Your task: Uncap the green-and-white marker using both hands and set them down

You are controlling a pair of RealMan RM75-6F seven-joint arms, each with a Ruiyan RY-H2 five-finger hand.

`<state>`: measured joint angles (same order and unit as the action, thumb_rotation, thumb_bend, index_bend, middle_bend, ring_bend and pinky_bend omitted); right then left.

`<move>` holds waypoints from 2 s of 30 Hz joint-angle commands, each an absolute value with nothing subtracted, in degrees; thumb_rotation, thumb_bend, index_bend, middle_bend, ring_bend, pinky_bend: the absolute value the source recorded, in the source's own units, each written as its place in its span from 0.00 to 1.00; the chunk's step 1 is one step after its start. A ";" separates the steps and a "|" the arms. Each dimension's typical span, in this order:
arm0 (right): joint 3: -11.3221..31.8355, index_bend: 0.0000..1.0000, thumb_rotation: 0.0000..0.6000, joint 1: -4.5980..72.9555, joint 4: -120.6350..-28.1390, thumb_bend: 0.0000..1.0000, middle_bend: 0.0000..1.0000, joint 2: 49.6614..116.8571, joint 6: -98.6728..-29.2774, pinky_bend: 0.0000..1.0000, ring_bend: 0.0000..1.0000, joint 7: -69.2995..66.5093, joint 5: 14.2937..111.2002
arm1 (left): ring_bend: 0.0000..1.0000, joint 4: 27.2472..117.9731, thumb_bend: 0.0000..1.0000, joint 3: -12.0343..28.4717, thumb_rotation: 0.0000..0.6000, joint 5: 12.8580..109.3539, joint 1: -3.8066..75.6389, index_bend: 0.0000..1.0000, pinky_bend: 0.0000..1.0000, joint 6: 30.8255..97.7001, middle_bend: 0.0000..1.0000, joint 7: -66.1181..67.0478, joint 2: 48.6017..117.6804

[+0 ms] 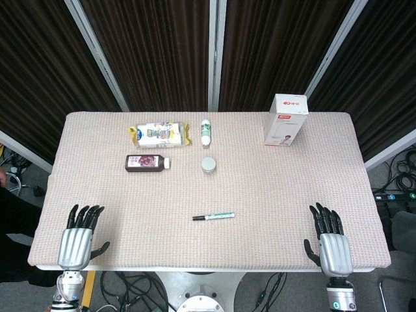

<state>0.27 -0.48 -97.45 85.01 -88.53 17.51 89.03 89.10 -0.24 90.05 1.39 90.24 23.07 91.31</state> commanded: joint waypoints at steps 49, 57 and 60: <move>11.49 0.57 1.00 24.78 -108.17 0.24 0.52 96.77 -65.75 0.88 0.77 64.43 68.60 | 0.12 90.17 0.00 -0.21 1.00 87.52 2.36 0.16 0.05 87.03 0.15 19.00 90.51; 11.44 0.50 1.00 28.64 -102.56 0.24 0.49 102.27 -67.17 0.88 0.76 67.68 63.81 | 0.12 89.12 0.00 -0.38 1.00 87.11 2.29 0.16 0.05 86.63 0.15 17.45 90.63; 11.18 0.36 1.00 29.78 -100.90 0.23 0.47 103.76 -67.56 0.87 0.75 68.50 61.93 | 0.12 88.81 0.00 -0.40 1.00 87.07 2.36 0.16 0.05 86.43 0.15 16.91 90.69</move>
